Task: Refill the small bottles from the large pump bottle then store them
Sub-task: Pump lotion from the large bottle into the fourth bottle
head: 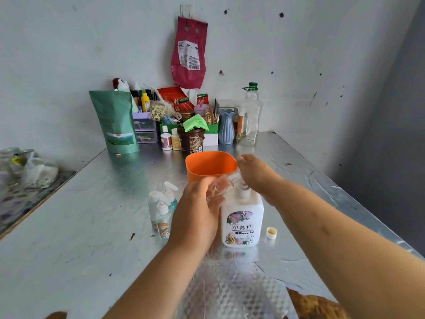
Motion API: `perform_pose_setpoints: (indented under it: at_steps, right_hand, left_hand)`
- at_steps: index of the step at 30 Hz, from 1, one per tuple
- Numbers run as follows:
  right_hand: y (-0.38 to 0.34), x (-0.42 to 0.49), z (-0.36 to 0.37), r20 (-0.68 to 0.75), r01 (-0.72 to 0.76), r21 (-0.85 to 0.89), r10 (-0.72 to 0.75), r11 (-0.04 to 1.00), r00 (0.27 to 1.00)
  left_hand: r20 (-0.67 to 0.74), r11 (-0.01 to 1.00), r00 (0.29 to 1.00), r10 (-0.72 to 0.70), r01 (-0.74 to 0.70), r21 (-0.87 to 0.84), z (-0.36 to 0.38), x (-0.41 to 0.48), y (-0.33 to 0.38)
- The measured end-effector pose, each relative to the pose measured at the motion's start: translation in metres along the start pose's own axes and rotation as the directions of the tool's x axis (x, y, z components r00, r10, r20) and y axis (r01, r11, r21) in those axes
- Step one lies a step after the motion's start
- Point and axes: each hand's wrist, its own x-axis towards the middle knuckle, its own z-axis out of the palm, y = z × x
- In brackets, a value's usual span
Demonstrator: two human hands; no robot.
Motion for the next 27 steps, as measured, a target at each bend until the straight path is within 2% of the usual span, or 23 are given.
perform_pose_setpoints:
  at_steps: [6,11,23,27]
  right_hand:
    - [-0.004,0.001,-0.005,0.010,-0.053,-0.001,0.053,0.999,0.999]
    - [-0.002,0.001,-0.003,0.005,-0.024,0.025,0.024,0.999,1.000]
    - [0.005,0.001,0.005,0.006,0.001,-0.053,0.000,0.999,1.000]
    - [0.004,0.004,-0.001,0.010,0.010,-0.017,-0.010,1.000,1.000]
  left_hand:
    - [-0.006,1.000,1.000,0.006,-0.006,0.013,-0.003,0.003,0.007]
    - [-0.007,0.999,1.000,0.006,-0.005,0.037,-0.003,0.003,0.007]
    - [0.021,0.999,0.999,-0.026,0.026,0.033,0.000,0.001,0.004]
    - [0.009,0.999,1.000,-0.021,0.021,0.034,-0.002,-0.001,0.006]
